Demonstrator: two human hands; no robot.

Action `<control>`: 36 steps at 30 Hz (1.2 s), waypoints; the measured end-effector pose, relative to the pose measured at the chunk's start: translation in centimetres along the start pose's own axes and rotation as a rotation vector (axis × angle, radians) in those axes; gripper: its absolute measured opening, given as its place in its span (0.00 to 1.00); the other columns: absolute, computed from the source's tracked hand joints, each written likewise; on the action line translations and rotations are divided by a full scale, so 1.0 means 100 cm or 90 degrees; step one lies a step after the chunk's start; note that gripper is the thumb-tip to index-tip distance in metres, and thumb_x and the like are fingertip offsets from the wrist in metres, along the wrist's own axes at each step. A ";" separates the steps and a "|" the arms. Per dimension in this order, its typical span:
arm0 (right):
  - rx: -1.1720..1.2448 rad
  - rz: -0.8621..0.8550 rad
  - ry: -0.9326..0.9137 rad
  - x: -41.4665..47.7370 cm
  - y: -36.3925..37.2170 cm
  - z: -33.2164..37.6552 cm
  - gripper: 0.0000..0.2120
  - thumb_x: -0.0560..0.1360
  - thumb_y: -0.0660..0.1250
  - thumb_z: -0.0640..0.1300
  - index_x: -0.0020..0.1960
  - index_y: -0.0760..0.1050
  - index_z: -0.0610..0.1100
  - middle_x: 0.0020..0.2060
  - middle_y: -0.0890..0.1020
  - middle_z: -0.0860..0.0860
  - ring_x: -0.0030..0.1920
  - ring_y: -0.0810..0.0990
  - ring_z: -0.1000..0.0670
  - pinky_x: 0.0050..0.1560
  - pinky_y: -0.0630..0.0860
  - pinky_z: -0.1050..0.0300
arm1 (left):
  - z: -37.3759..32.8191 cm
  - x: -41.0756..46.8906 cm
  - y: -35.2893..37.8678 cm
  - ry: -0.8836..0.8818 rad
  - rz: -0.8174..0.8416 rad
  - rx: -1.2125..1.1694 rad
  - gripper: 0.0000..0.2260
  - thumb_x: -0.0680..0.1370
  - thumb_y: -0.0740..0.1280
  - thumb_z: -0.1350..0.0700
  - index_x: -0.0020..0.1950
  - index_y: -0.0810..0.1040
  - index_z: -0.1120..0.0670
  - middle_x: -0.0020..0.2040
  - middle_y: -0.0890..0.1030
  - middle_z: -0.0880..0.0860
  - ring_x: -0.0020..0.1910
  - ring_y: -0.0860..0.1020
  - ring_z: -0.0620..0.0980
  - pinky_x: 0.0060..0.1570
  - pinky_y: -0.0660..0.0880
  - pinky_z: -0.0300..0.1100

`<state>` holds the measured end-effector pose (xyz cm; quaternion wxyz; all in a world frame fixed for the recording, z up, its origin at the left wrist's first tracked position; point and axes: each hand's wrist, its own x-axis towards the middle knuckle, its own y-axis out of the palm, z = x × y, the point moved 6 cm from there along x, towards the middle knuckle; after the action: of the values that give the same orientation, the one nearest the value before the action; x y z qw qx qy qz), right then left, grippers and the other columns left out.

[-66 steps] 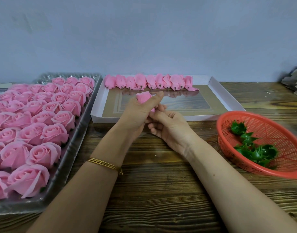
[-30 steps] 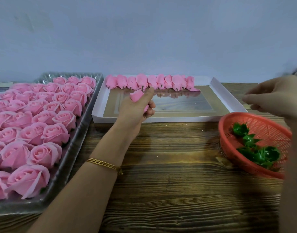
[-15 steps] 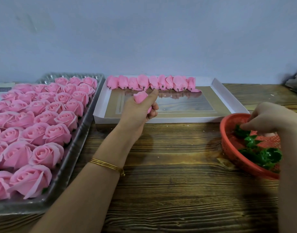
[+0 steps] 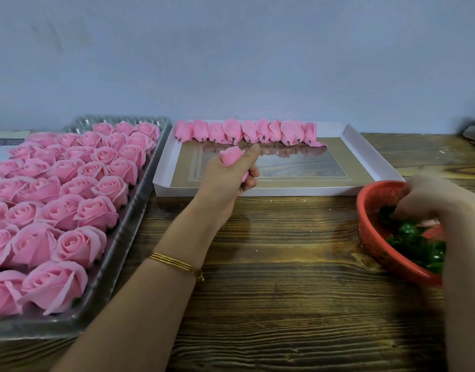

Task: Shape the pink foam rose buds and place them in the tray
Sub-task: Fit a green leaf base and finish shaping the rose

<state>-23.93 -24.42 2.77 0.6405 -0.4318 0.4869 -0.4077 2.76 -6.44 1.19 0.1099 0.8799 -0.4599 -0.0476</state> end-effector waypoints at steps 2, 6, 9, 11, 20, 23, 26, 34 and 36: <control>0.006 0.001 -0.005 0.000 -0.001 0.000 0.02 0.69 0.72 0.34 0.42 0.80 0.36 0.34 0.82 0.38 0.31 0.80 0.42 0.31 0.75 0.55 | 0.000 0.000 0.000 -0.002 0.002 0.003 0.12 0.78 0.70 0.52 0.36 0.75 0.52 0.29 0.76 0.48 0.26 0.72 0.44 0.39 0.75 0.39; 0.021 0.015 -0.018 -0.002 -0.004 0.000 0.09 0.71 0.68 0.33 0.33 0.82 0.36 0.24 0.79 0.40 0.23 0.72 0.45 0.26 0.70 0.59 | -0.001 -0.001 0.000 0.000 0.009 0.010 0.11 0.78 0.69 0.52 0.37 0.75 0.53 0.29 0.76 0.48 0.27 0.72 0.44 0.39 0.75 0.39; 0.033 -0.002 -0.029 -0.005 -0.008 0.002 0.10 0.72 0.66 0.32 0.35 0.83 0.38 0.23 0.80 0.43 0.22 0.74 0.46 0.27 0.70 0.60 | -0.001 -0.002 0.001 -0.003 0.006 0.004 0.11 0.78 0.69 0.52 0.37 0.75 0.53 0.29 0.76 0.48 0.27 0.72 0.44 0.40 0.74 0.40; 0.049 0.006 -0.040 -0.006 -0.009 0.004 0.09 0.72 0.65 0.31 0.38 0.83 0.37 0.24 0.81 0.42 0.24 0.77 0.46 0.28 0.72 0.59 | -0.001 -0.002 0.001 -0.003 0.003 0.001 0.11 0.78 0.69 0.52 0.37 0.74 0.53 0.29 0.76 0.48 0.27 0.72 0.44 0.40 0.74 0.40; 0.208 -0.012 -0.104 -0.013 -0.017 0.005 0.13 0.74 0.61 0.31 0.41 0.82 0.42 0.28 0.82 0.39 0.26 0.74 0.45 0.30 0.70 0.58 | 0.000 -0.001 0.001 -0.006 0.007 0.010 0.12 0.78 0.70 0.52 0.36 0.75 0.52 0.29 0.76 0.49 0.27 0.72 0.44 0.40 0.74 0.40; 0.236 -0.002 -0.112 -0.014 -0.017 0.005 0.06 0.74 0.66 0.35 0.42 0.82 0.39 0.27 0.82 0.41 0.28 0.75 0.45 0.34 0.72 0.56 | 0.000 -0.001 0.001 0.000 0.017 0.014 0.13 0.77 0.70 0.52 0.34 0.77 0.51 0.29 0.76 0.49 0.27 0.72 0.44 0.40 0.74 0.40; 0.266 0.038 -0.109 -0.017 -0.013 0.005 0.09 0.72 0.74 0.46 0.42 0.82 0.39 0.26 0.81 0.46 0.25 0.74 0.51 0.31 0.72 0.58 | 0.001 0.000 0.002 0.007 0.027 0.014 0.17 0.78 0.70 0.52 0.28 0.79 0.48 0.29 0.76 0.48 0.26 0.72 0.43 0.41 0.74 0.41; 0.415 0.053 -0.049 -0.018 -0.011 0.007 0.08 0.79 0.63 0.35 0.47 0.76 0.30 0.40 0.78 0.35 0.32 0.78 0.40 0.25 0.80 0.57 | 0.001 -0.002 0.002 -0.002 0.032 0.026 0.18 0.78 0.69 0.51 0.26 0.80 0.47 0.29 0.76 0.47 0.27 0.73 0.43 0.44 0.74 0.43; 0.400 0.055 -0.059 -0.017 -0.014 0.006 0.07 0.78 0.64 0.35 0.47 0.78 0.31 0.42 0.79 0.34 0.35 0.79 0.40 0.30 0.82 0.55 | 0.000 -0.003 0.003 -0.006 0.033 0.027 0.19 0.78 0.69 0.51 0.26 0.80 0.46 0.29 0.76 0.47 0.27 0.73 0.42 0.45 0.74 0.44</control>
<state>-23.78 -23.12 4.65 0.7806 -0.2102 0.3251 -0.4906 2.38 -6.39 1.20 0.0900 0.8697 -0.4837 -0.0390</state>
